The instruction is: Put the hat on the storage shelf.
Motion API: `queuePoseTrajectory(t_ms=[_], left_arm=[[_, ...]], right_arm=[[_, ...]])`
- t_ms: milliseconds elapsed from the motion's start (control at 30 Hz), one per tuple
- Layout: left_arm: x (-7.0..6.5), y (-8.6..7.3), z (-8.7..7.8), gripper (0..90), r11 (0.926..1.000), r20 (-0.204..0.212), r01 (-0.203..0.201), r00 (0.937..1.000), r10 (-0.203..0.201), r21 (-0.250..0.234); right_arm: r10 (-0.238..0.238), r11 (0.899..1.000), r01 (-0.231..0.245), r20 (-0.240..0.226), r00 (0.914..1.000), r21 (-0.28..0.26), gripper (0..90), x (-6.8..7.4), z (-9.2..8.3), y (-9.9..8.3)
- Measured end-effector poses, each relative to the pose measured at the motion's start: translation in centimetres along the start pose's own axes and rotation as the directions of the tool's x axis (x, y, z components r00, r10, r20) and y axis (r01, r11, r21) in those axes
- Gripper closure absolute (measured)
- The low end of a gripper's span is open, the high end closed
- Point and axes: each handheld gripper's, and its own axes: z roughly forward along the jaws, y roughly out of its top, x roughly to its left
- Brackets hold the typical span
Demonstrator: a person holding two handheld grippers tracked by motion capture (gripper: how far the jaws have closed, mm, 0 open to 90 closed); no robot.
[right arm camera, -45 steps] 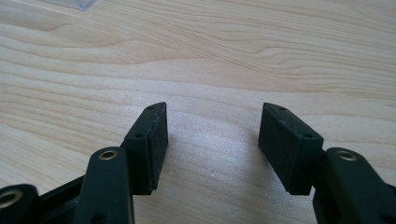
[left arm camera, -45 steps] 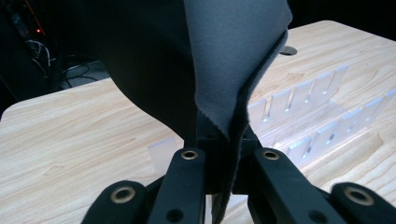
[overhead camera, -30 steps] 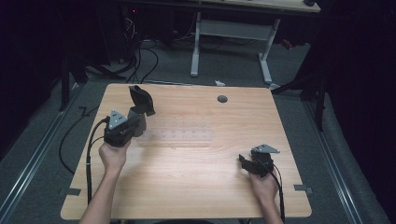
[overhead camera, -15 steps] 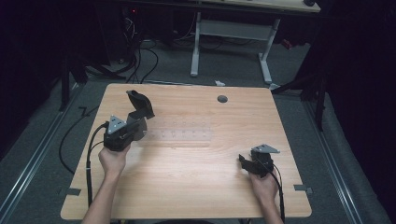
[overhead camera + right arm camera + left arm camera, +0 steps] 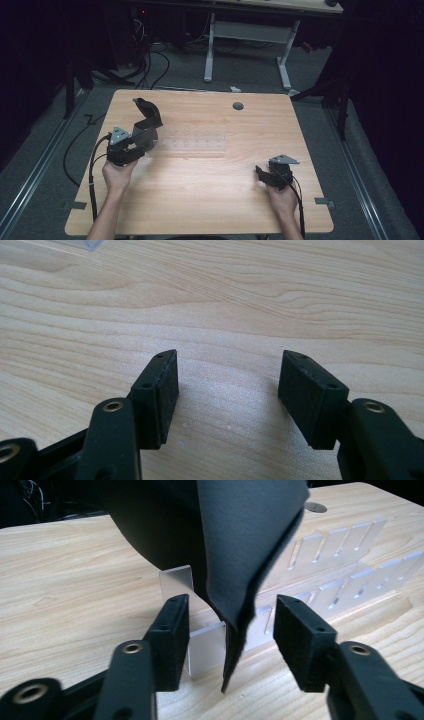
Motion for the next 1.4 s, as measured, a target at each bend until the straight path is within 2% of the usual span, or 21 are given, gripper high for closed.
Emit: queuePoseTrajectory(t_ms=[300, 667, 1033, 1400], left_arm=[[0.4, 0.3, -1.3, 41.2, 0.9995, 0.0, 0.031, 0.9995, -0.031, -0.002], [0.4, -0.4, -2.8, 40.0, 0.9984, 0.014, 0.057, 0.9983, -0.057, 0.0], [0.0, -1.9, -3.8, 39.8, 0.9971, 0.015, 0.075, 0.997, -0.076, 0.013], [-0.5, -3.8, -4.0, 40.4, 0.995, 0.022, 0.083, 0.9962, -0.084, 0.055]], right_arm=[[0.0, 1.0, 0.0, 0.0, 1.0, 0.0, 41.5, 0.0, 0.0, 0.0], [0.002, 1.0, -0.002, 0.001, 1.0, 0.001, 41.5, 0.0, 0.0, 0.0], [0.002, 1.0, -0.002, 0.001, 1.0, 0.001, 41.3, 0.0, 0.0, 0.0], [0.002, 1.0, -0.002, 0.0, 1.0, 0.001, 41.3, 0.1, 0.0, 0.0]])
